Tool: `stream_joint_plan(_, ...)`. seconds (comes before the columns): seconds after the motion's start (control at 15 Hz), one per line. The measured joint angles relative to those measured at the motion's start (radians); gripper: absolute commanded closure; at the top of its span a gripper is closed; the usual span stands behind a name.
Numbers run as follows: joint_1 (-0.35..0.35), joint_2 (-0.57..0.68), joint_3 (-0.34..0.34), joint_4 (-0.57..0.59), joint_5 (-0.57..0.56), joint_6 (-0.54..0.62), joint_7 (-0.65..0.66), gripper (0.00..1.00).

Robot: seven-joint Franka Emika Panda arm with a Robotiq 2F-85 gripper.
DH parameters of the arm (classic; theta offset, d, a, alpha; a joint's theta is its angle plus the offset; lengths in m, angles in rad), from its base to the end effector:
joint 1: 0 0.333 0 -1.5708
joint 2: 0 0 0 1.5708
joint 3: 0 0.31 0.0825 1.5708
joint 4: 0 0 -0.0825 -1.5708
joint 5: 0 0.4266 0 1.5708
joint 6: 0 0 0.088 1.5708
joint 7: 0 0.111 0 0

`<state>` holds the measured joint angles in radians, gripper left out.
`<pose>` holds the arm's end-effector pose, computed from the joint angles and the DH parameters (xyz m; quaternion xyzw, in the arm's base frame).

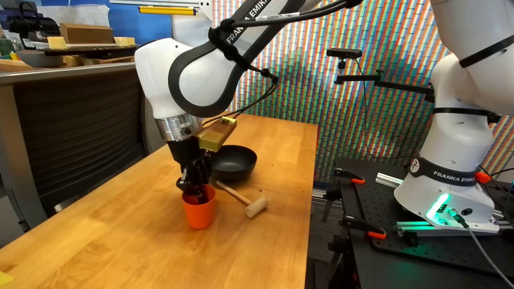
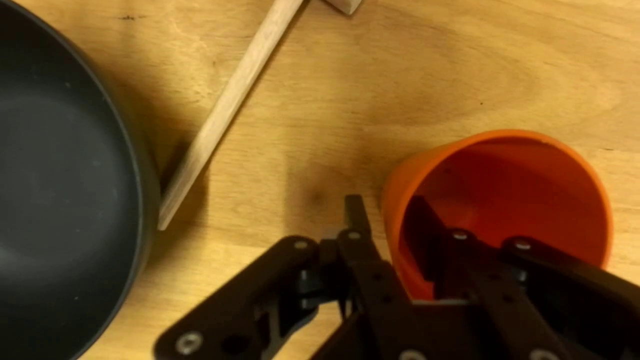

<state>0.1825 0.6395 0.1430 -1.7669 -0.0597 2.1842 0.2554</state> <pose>0.6279 0.2066 0.1475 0.9930 0.0452 -0.1088 0.0102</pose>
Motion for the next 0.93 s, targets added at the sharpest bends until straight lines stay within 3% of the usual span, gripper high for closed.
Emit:
stream_joint_plan(0.47,0.001,-0.004,-0.004,0.005,0.009,-0.002,-0.003,0.98)
stream_joint_plan(0.93,0.000,-0.144,-0.104,-0.022,0.001,-0.002,0.068,0.98)
